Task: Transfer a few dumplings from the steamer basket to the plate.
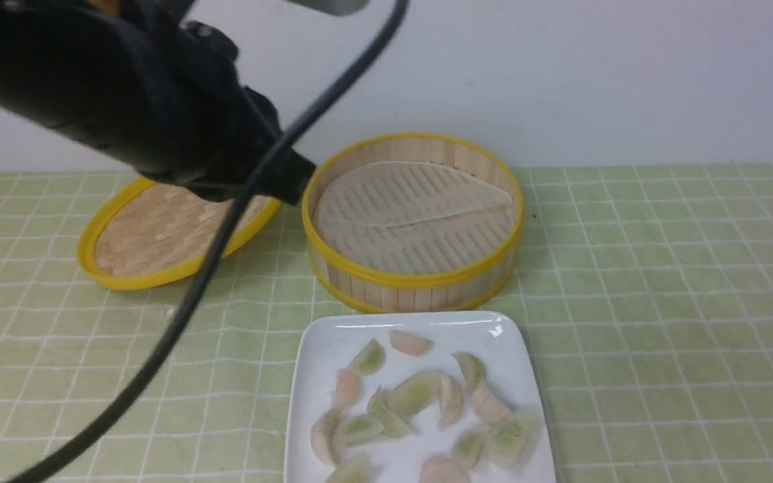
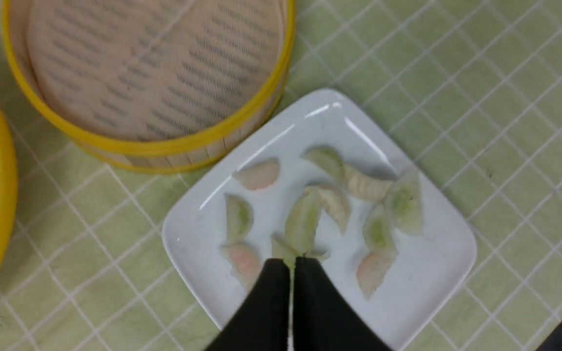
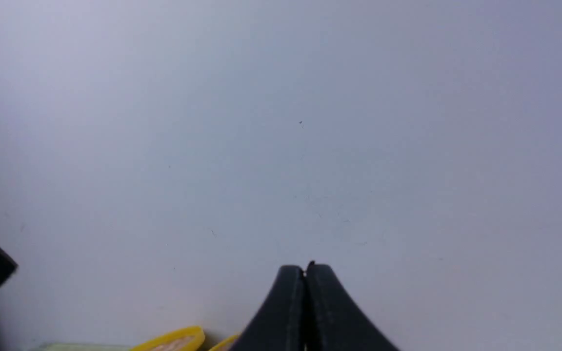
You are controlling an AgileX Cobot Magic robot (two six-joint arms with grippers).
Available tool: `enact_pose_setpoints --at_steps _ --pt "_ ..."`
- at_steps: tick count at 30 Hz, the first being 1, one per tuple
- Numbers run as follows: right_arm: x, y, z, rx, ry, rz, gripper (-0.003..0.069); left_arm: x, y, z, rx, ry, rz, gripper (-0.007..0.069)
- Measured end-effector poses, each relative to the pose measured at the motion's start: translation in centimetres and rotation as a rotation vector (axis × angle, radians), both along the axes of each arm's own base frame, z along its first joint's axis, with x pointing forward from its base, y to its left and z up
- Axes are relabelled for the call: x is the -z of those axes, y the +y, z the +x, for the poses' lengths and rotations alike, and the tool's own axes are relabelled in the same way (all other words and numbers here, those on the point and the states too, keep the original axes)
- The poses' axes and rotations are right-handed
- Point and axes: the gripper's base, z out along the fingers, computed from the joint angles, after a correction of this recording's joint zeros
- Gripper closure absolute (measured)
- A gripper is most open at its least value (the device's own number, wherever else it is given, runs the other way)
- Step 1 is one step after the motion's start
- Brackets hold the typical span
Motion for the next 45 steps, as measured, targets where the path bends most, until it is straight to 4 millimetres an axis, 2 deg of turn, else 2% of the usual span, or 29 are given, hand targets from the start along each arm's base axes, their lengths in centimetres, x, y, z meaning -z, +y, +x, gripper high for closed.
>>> enact_pose_setpoints --at_steps 3,4,5,10,15,19,26,38,41,45 --pt "-0.1 0.1 0.0 -0.006 -0.034 0.011 0.0673 -0.3 2.7 -4.6 -0.025 -0.144 -0.077 0.0631" --pt "-0.2 0.1 0.0 -0.007 -0.040 0.013 0.0673 0.2 3.0 -5.0 -0.031 -0.157 -0.086 0.0631" --pt "-0.2 0.1 0.0 -0.007 -0.048 0.014 0.0673 0.2 3.7 -6.4 -0.038 -0.204 -0.113 0.0631" --pt "-0.3 0.1 0.0 -0.009 -0.060 0.018 0.0673 3.7 7.0 -11.5 -0.097 -0.429 -0.249 0.0631" --pt "-0.3 0.1 0.0 -0.009 -0.060 0.018 0.0673 6.7 9.3 -14.9 -0.147 -0.643 -0.390 0.0631" --pt "-0.3 0.1 0.0 -0.009 -0.060 0.018 0.0673 7.9 10.4 -16.6 -0.166 -0.751 -0.460 0.0631" --pt "-0.3 0.1 0.0 -0.009 -0.060 0.018 0.0673 8.7 11.4 -18.8 -0.149 -0.787 -0.483 0.0631" --pt "-0.3 0.1 0.0 -0.009 -0.060 0.018 0.0673 9.1 11.5 -18.9 -0.139 -0.792 -0.439 0.0631" --pt "-0.3 0.1 0.0 -0.009 -0.060 0.018 0.0673 10.0 11.5 -18.7 -0.149 -0.790 -0.416 0.0631" --pt "-0.3 0.1 0.0 -0.009 -0.060 0.017 0.0673 13.8 11.6 -17.7 -0.274 -0.760 -0.346 0.0631"
